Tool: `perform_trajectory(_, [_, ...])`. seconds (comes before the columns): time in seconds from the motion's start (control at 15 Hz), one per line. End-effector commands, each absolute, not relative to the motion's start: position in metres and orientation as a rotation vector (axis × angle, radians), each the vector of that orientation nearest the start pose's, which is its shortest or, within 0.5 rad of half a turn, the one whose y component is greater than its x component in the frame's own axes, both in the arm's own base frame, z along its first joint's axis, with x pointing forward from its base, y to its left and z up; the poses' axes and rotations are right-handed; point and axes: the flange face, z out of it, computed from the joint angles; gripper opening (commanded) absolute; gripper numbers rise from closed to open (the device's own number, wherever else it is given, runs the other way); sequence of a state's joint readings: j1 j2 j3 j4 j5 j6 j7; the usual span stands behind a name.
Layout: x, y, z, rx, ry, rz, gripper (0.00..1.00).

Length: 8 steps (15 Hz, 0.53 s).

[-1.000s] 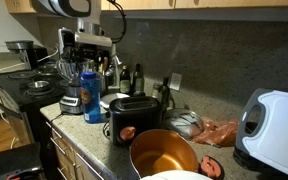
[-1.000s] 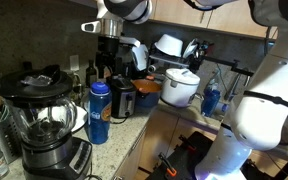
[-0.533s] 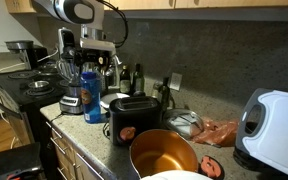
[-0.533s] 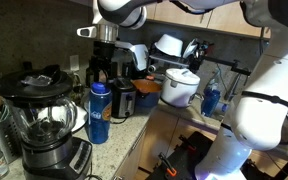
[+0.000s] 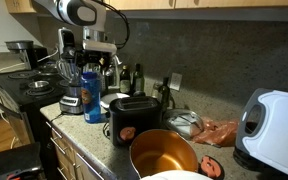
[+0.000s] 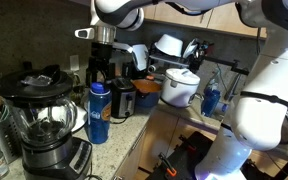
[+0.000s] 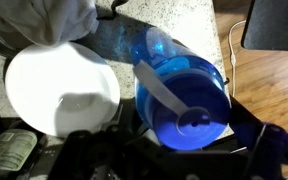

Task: Take the blue bottle and place it in the gray pot

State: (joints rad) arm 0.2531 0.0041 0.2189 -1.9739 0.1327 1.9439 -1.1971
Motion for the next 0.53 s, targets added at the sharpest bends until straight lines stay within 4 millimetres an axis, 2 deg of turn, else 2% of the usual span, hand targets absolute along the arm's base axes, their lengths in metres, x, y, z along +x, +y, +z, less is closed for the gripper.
perform_trajectory(0.0, [0.4904, 0.2634, 0.467, 2.233, 2.41, 0.039, 1.0])
perform_trajectory(0.47, [0.4871, 0.2646, 0.4658, 2.237, 2.404, 0.03, 1.0])
